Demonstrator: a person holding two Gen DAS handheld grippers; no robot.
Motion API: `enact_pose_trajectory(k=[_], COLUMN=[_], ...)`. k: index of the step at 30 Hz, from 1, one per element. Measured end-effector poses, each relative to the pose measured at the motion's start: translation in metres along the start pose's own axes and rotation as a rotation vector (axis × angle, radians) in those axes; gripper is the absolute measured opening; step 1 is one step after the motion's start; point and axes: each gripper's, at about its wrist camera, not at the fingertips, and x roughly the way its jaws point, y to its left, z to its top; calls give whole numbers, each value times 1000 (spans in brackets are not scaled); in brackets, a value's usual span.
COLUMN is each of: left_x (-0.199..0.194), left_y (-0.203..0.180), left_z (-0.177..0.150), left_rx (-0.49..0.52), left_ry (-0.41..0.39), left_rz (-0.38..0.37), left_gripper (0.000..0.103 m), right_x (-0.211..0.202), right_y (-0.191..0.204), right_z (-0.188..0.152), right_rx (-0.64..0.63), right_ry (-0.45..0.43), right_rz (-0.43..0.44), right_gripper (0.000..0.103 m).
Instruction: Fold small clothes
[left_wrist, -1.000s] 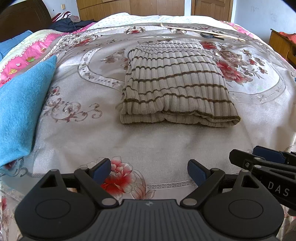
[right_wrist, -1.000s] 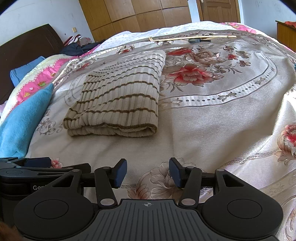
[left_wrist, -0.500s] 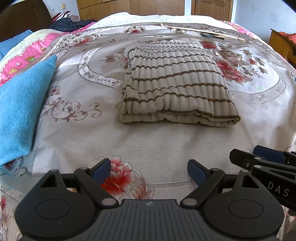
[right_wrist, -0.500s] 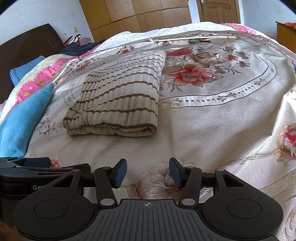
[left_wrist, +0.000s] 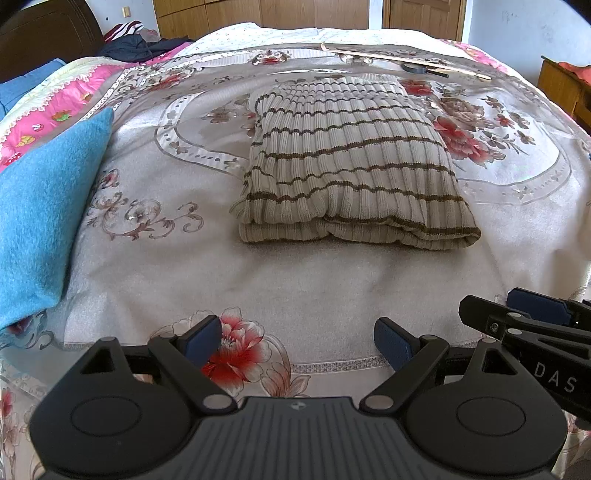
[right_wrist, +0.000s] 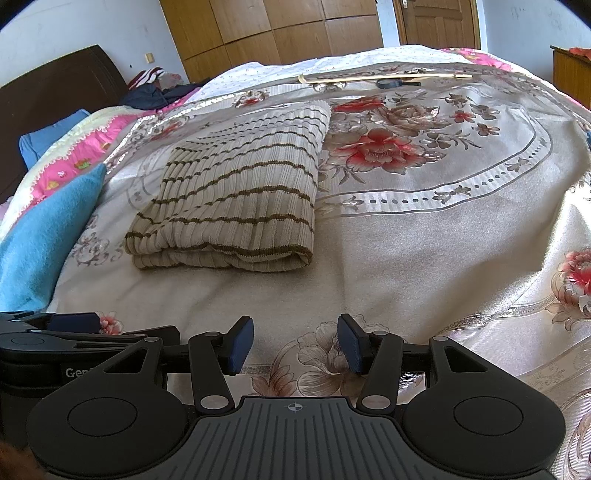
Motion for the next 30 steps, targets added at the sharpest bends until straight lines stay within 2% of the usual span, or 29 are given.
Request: enact_pose_trajectory(k=[30], left_x=[1], left_y=[1], left_z=[-2], left_rx=[-1], left_ry=[1], left_rz=[3], left_gripper=[99], right_x=[0], right_y=[-1], right_z=[0], right_rx=[-5], right_ry=[-1], right_rz=[-3], right_gripper=[50])
